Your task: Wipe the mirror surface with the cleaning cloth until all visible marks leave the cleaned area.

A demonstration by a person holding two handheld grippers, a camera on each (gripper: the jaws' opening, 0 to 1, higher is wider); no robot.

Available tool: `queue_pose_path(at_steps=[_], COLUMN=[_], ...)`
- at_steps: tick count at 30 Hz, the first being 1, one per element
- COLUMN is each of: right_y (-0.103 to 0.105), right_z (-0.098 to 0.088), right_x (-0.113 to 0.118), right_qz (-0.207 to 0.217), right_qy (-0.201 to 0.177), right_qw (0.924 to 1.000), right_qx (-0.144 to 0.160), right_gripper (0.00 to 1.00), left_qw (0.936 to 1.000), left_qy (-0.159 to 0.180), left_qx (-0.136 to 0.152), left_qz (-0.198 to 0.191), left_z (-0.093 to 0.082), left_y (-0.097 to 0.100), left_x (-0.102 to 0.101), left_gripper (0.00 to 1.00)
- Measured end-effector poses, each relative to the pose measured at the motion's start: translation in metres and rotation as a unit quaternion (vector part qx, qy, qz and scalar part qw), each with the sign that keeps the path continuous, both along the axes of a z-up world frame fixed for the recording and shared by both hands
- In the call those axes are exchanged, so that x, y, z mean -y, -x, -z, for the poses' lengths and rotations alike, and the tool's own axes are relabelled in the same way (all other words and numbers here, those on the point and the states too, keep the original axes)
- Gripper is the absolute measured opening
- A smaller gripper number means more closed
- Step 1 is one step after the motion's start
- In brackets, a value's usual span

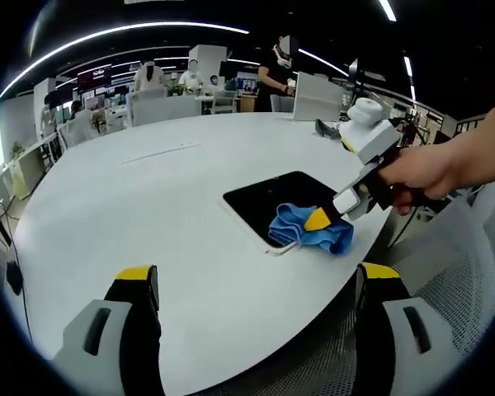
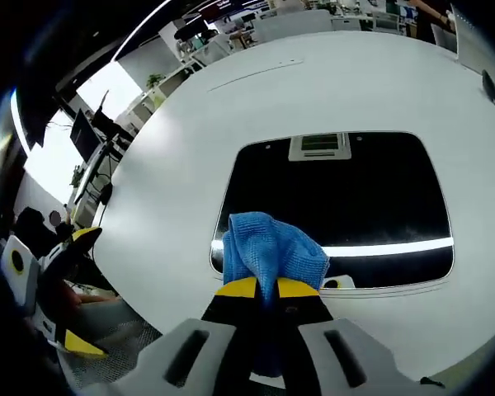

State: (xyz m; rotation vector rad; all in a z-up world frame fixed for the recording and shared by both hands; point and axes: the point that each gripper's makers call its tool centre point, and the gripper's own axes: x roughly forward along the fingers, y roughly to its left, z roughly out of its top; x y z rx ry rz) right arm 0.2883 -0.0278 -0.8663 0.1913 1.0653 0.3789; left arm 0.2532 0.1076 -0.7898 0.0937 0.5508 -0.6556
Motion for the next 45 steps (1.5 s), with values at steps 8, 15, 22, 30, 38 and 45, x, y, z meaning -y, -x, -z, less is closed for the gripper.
queue_pose_path(at_steps=[8,15,22,30,38,45], right_y=[-0.002,-0.002,-0.002,-0.003,-0.005,-0.007], right_z=[0.000,0.000,-0.001,0.000,0.000,0.000], right_x=[0.002,0.002,0.010,0.026,0.037,0.044], right_qz=[0.002,0.005,0.001,0.010,0.020,0.027], right_qy=[-0.015,-0.030,-0.028,-0.031,-0.027,-0.024], right_qw=[0.9999,0.9995,0.9995,0.9994,0.9994,0.9993], right_qx=[-0.006,-0.013,-0.013,-0.012,-0.011,-0.011], right_gripper=[0.01,0.01,0.01,0.01,0.01,0.01], left_qw=[1.0000,0.9998,0.9999,0.9999,0.9999,0.9999], left_qy=[-0.005,-0.015,-0.015,-0.013,-0.012,-0.011], left_qx=[0.003,0.012,0.001,0.003,0.003,0.004], left_qz=[-0.001,-0.003,-0.005,-0.008,-0.007,-0.007], left_z=[0.000,0.000,0.002,0.002,0.002,0.001], left_y=[-0.001,-0.003,-0.003,-0.004,-0.004,-0.003], left_x=[-0.001,-0.003,-0.004,-0.005,-0.004,-0.004], left_gripper=[0.99,0.99,0.99,0.99,0.99,0.99])
